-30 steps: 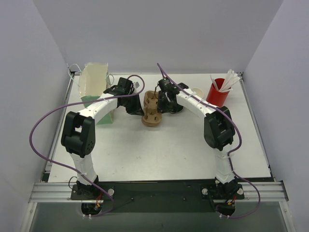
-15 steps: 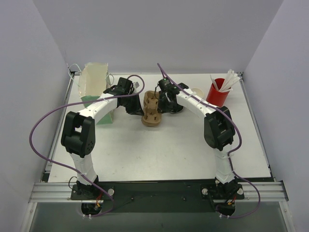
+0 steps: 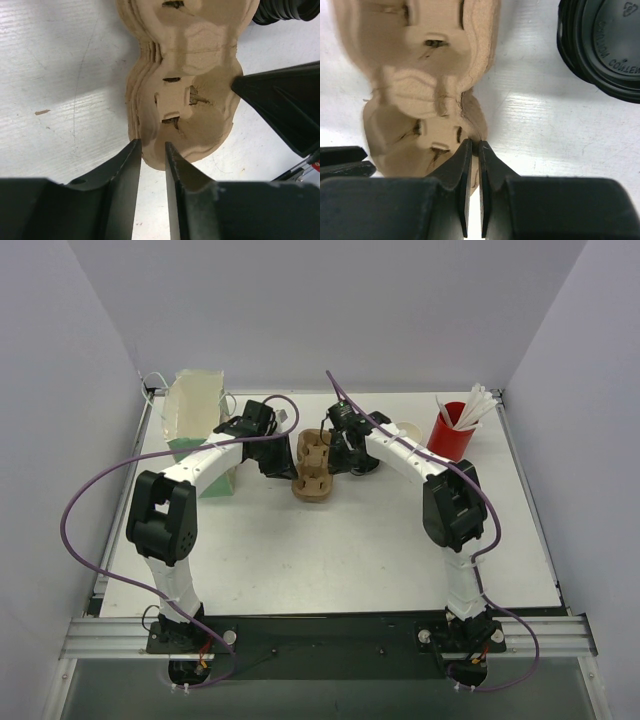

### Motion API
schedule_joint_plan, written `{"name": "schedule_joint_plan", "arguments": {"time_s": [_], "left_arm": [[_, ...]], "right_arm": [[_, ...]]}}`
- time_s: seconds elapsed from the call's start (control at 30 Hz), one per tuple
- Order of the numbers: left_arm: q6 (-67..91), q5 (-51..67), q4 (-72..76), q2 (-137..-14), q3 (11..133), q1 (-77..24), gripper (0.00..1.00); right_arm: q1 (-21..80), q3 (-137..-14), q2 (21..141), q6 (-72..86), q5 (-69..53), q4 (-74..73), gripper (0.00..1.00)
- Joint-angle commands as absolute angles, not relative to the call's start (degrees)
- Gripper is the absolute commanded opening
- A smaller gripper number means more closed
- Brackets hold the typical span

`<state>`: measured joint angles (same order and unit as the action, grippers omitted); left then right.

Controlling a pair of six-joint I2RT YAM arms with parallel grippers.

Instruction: Pack the takeout coffee

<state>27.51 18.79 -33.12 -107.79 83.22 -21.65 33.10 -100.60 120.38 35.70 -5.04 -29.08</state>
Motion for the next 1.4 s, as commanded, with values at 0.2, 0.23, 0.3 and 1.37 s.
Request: {"name": "schedule_joint_plan", "arguments": {"time_s": [0.2, 0.23, 0.3, 1.37], "left_arm": [[22.68, 13.71, -35.42, -103.36, 87.10, -21.45, 0.50], [22.68, 13.80, -35.42, -103.10, 87.10, -21.45, 0.50], [22.68, 14.06, -35.42, -103.01, 87.10, -21.45, 0.50], [27.42, 17.84, -34.10, -103.01, 85.52, -21.27, 0.42]], "right_arm": [[33.49, -103.62, 115.31, 36.83, -6.94, -30.76, 0.00], [33.49, -103.80, 115.23, 36.91, -7.03, -30.76, 0.00], [33.31, -104.15, 115.14, 36.91, -7.47, -30.76, 0.00], [28.30, -82.10, 105.91, 44.12, -21.88, -4.41, 0.00]]}}
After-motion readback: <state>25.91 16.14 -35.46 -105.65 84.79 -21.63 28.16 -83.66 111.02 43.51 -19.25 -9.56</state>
